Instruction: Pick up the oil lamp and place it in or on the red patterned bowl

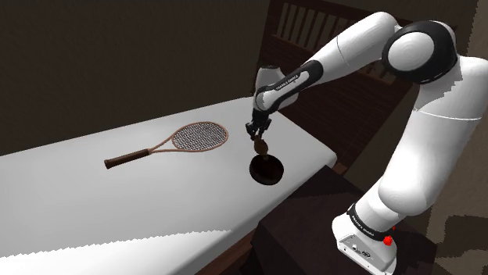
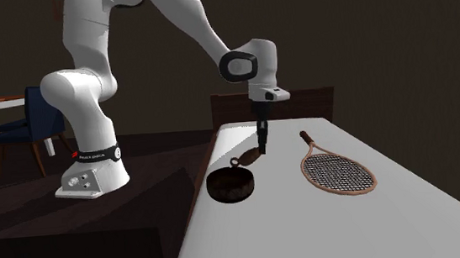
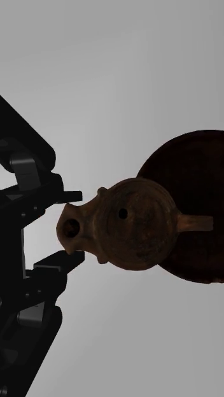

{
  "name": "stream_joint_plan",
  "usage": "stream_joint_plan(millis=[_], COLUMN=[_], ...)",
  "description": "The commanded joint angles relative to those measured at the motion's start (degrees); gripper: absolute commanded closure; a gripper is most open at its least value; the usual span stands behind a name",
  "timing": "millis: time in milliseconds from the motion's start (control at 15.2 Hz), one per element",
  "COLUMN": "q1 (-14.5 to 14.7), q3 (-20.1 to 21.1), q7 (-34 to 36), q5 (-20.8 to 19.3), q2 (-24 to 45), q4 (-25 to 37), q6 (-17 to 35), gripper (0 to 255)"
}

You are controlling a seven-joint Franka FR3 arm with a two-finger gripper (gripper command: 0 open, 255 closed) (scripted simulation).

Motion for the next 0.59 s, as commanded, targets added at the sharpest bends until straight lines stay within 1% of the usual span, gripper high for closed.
stream_joint_plan(millis=[0,198,264,528], q1=[-0.28,-0.45,-0.51,-0.44], q3=[0.03,0.17,0.25,0.08], q7=[-0.30,-0.54,-0.71,-0.27], q5=[0.21,0.63,0.88,0.32], q2=[-3.60,-8.98,-11.64,-8.57], q4=[-5.87,-13.74,-17.47,-17.61], q6=[2.30,4.81,5.89,9.09], gripper=[255,255,255,255])
